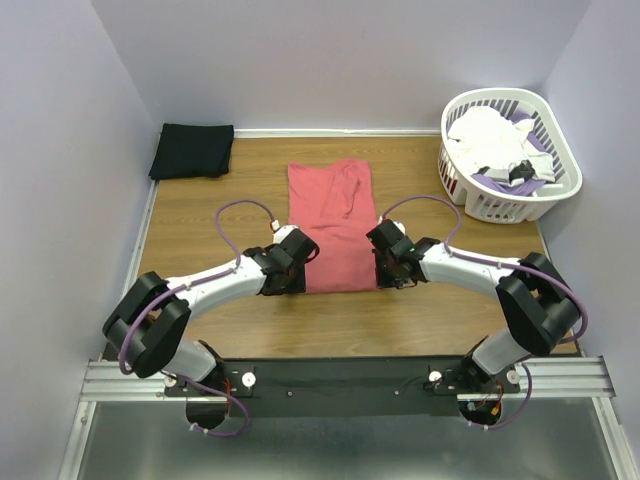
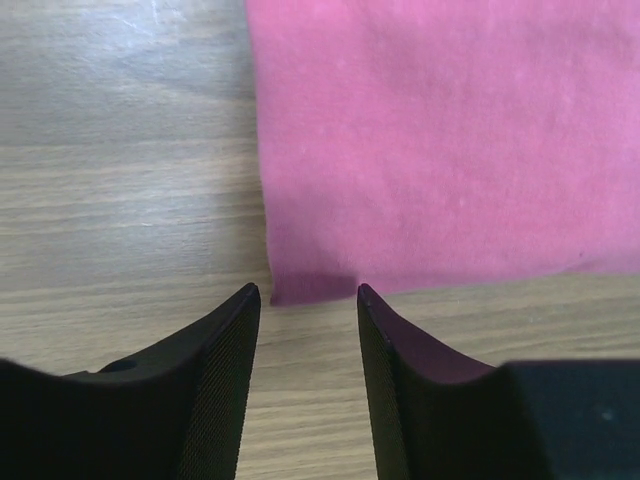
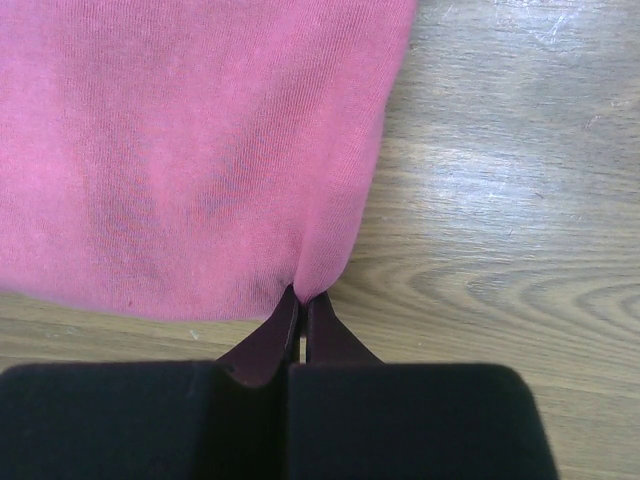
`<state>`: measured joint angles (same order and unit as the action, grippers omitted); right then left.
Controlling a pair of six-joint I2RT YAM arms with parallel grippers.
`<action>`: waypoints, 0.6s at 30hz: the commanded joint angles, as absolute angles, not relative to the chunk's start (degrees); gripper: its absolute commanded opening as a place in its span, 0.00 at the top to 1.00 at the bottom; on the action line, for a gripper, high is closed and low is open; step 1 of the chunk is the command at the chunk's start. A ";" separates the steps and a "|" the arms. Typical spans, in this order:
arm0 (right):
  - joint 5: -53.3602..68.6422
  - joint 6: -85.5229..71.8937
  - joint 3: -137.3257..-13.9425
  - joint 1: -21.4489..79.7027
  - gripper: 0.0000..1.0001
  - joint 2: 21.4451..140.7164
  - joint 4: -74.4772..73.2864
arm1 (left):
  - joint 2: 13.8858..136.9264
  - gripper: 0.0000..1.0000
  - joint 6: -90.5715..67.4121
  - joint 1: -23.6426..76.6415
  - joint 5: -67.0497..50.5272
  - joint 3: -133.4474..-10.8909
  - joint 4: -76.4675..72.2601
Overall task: Fold and stack the t-shirts
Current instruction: Fold the tshirt
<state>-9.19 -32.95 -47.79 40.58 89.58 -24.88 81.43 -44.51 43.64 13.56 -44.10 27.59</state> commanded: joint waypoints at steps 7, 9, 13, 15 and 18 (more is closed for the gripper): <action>-10.02 -33.22 -41.66 41.57 0.99 92.73 -27.25 | 86.30 0.49 -45.18 43.95 19.16 -47.46 30.94; -10.02 -33.31 -41.48 41.57 1.00 92.55 -27.16 | 87.71 0.52 -44.83 43.86 18.90 -47.02 29.63; -10.02 -33.31 -41.22 41.57 0.99 92.46 -27.07 | 90.17 0.52 -44.30 43.86 16.97 -46.41 27.51; -9.93 -33.31 -41.13 41.57 1.00 92.20 -27.07 | 91.75 0.52 -44.03 43.95 16.18 -45.97 26.81; -10.02 -33.49 -40.96 41.57 1.00 91.41 -27.07 | 92.46 0.55 -44.03 43.95 15.55 -45.18 26.37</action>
<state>-9.39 -32.99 -45.34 40.71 87.74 -22.15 88.60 -44.21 43.64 16.19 -47.51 26.79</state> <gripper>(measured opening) 0.014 0.477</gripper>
